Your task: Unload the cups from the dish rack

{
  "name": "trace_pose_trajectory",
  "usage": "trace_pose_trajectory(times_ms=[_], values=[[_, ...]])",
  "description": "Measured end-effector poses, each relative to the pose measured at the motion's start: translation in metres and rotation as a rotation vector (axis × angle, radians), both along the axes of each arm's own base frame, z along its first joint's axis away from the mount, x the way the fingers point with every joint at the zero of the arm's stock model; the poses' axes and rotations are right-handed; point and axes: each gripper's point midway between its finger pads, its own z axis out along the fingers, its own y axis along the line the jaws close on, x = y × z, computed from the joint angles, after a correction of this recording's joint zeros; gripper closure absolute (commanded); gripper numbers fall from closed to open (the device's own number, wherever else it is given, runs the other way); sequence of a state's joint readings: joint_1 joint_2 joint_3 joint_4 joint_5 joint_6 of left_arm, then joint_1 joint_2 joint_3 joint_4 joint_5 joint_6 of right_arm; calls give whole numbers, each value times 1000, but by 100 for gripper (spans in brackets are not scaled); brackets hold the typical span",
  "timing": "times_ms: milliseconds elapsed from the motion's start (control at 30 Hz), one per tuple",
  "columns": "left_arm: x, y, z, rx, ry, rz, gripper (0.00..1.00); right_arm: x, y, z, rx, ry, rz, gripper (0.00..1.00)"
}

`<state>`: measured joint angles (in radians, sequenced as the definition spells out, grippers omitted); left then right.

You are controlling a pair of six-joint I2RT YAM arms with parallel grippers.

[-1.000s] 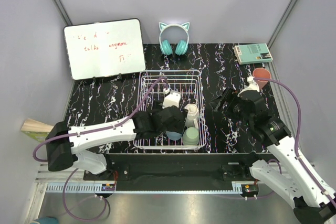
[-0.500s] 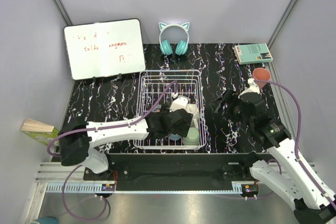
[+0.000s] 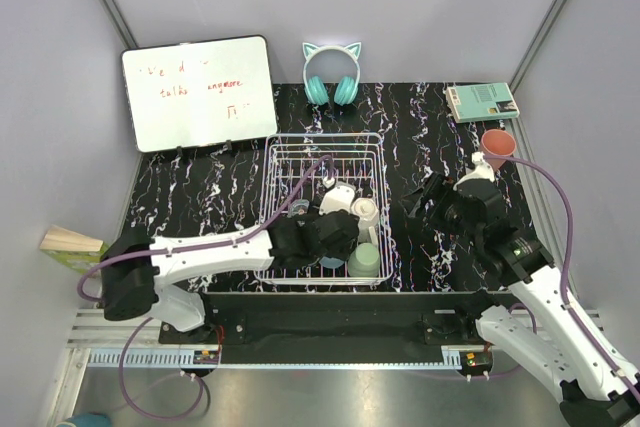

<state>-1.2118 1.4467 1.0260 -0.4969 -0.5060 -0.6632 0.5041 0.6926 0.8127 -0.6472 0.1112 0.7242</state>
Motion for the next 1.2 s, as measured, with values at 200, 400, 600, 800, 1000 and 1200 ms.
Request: trace_pose_trajectory(times_ms=[200,400,600,800,1000,1200], values=[[-4,15,42,-60,-64,3,100,-2,-1,4,9,-16,0,17],[-3,27,142,-355,-222,-24,100,-4,2,10,44,-39,9,18],[0,52,196,-705,-335,-54,100,-11,25,12,168,-73,107,21],[13,47,188,-879,-301,-114,100,-26,58,29,376,-142,269,23],[14,25,191,-999,-221,-212,100,-40,71,85,522,-304,387,23],[6,6,202,-1095,-170,-315,100,-46,79,119,625,-398,462,25]])
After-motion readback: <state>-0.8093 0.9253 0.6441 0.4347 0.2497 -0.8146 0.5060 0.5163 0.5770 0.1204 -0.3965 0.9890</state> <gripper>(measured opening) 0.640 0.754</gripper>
